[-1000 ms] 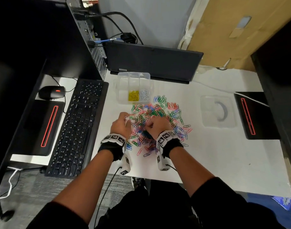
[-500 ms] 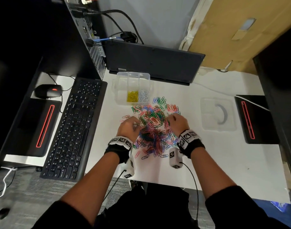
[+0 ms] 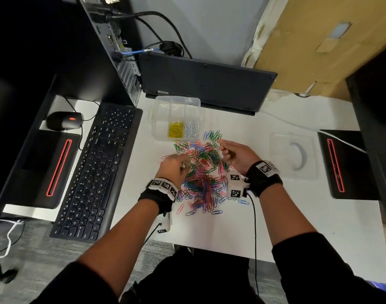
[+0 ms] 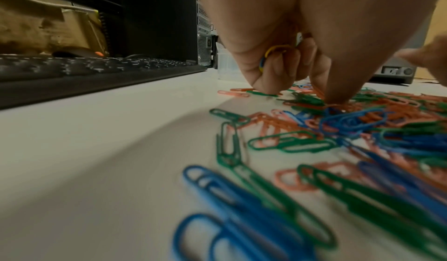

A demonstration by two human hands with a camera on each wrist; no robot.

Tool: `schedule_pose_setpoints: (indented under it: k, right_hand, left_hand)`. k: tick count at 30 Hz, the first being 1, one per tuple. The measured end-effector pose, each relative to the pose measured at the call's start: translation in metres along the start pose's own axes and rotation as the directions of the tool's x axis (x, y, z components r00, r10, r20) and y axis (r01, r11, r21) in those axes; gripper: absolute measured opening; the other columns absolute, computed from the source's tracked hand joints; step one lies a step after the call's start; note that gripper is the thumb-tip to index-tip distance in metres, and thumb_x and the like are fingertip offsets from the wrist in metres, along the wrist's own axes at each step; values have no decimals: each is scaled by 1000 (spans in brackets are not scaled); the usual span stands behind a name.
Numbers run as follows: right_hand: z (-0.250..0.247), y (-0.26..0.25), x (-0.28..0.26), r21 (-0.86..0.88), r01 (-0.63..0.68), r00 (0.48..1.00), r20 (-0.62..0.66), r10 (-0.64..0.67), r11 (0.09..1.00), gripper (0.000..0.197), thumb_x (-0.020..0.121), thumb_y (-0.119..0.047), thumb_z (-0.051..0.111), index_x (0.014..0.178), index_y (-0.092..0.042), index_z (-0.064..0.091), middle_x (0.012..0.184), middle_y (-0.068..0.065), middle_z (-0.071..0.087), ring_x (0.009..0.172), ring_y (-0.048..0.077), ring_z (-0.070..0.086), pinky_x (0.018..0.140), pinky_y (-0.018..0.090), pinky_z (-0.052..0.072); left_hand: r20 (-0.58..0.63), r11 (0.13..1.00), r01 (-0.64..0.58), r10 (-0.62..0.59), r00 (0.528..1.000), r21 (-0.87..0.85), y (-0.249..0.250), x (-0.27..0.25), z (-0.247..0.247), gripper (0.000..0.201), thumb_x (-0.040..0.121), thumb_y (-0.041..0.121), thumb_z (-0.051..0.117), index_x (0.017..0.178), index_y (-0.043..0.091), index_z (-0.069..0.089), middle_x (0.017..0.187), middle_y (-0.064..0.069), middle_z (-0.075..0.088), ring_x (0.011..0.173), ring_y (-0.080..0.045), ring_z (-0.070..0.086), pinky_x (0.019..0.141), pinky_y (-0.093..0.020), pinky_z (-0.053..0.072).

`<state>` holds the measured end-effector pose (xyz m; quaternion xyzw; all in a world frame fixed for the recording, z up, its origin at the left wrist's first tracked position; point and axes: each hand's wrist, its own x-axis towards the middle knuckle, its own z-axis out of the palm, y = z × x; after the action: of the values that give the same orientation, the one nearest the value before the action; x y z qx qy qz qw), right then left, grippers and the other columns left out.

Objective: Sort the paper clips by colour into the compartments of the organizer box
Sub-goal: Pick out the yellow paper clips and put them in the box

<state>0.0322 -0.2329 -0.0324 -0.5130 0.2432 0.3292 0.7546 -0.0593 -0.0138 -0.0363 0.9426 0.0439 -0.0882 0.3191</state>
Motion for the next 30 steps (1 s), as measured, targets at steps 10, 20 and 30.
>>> schedule_pose_setpoints:
  k: [10, 20, 30]
  right_hand:
    - [0, -10, 5, -342, -13, 981, -188, -55, 940, 18, 88, -24, 70, 97, -9, 69, 64, -3, 48, 46, 7, 31, 38, 19, 27]
    - [19, 12, -23, -869, 52, 995, 5, -96, 491, 28, 93, -30, 66, 111, -10, 73, 94, 0, 66, 74, 8, 54, 67, 20, 42]
    - [-20, 10, -56, -834, -23, 972, -147, -182, 552, 15, 91, -29, 67, 94, -15, 71, 71, -4, 57, 58, 8, 46, 53, 19, 38]
  left_hand:
    - [45, 993, -47, 52, 998, -105, -13, -11, -2, 6, 82, 12, 71, 80, 17, 72, 63, 19, 53, 55, 3, 45, 56, -12, 35]
    - [114, 988, 122, -111, 987, -92, -26, -18, -19, 10, 74, 18, 72, 67, 21, 65, 68, 4, 63, 67, -15, 58, 64, -24, 47]
    - [2, 953, 204, -209, 978, -222, -18, -1, -18, 12, 78, 21, 75, 79, 24, 63, 66, 5, 55, 64, -13, 54, 65, -22, 44]
